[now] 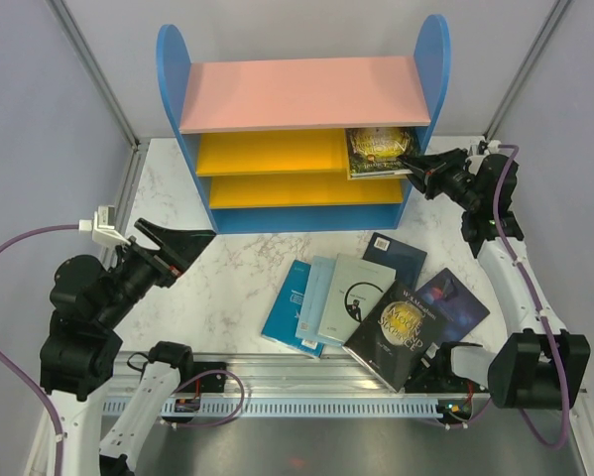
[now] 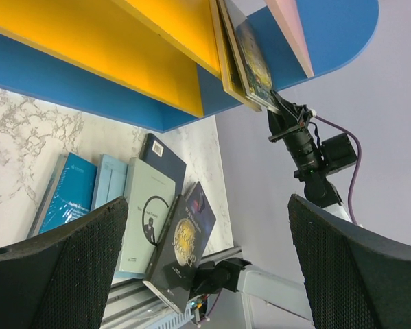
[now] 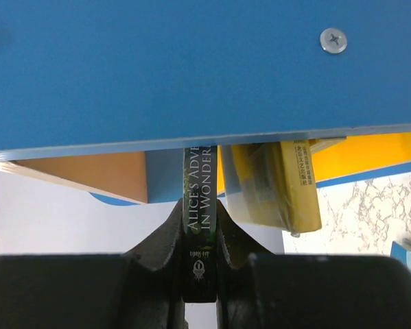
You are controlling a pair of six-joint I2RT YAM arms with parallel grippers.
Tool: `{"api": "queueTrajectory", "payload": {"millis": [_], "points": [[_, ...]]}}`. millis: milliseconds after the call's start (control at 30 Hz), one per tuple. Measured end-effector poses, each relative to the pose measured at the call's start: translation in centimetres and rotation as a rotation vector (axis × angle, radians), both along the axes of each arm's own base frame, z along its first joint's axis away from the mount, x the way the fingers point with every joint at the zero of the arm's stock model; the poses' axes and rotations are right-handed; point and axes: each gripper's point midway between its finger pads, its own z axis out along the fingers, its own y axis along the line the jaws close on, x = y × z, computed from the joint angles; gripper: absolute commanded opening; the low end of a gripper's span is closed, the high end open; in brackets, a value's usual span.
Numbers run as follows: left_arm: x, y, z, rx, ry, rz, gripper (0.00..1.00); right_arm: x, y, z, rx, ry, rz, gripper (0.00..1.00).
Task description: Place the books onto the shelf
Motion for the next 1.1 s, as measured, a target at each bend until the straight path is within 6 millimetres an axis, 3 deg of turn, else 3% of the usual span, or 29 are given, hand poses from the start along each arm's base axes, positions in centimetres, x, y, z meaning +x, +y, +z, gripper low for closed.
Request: {"api": "queueTrajectory", "payload": {"millis": [200,300,333,400,467,700,867,1100], "points": [[0.3,-0.1,-0.7,0.002,0.019,0.000,1.00,0.5,0.0,-0.7,-0.002,-0.002,0.003,0.16],[0.4,-0.1,-1.1,0.002,0.030,0.000,1.00,0.8,-0.1,-0.9,-0.001,-0.004,0.005,0.35],[0.4,-0.1,-1.2,0.002,0.033,0.000,1.00,1.0,-0.1,-1.1,-0.001,0.002,0.003,0.45],[0.5,-0.1,-1.3,0.001,0.037,0.000,1.00,1.4,-0.2,-1.5,0.003,0.012,0.001,0.55],[0.5,-0.1,-1.4,0.001,0.037,0.000,1.00,1.6,-0.3,-0.7,0.003,-0.015,0.001,0.67],[0.5,-0.1,-1.4,0.001,0.037,0.000,1.00,0.8,-0.2,0.0,-0.029,-0.049,0.024,0.71],[0.5,-0.1,-1.4,0.001,0.038,0.001,1.00,-1.3,0.1,-0.3,-0.042,-0.056,0.044,0.73],[0.7,-0.1,-1.5,0.003,0.048,0.001,1.00,-3.2,0.4,-3.5,-0.050,0.027,0.071,0.74]]}}
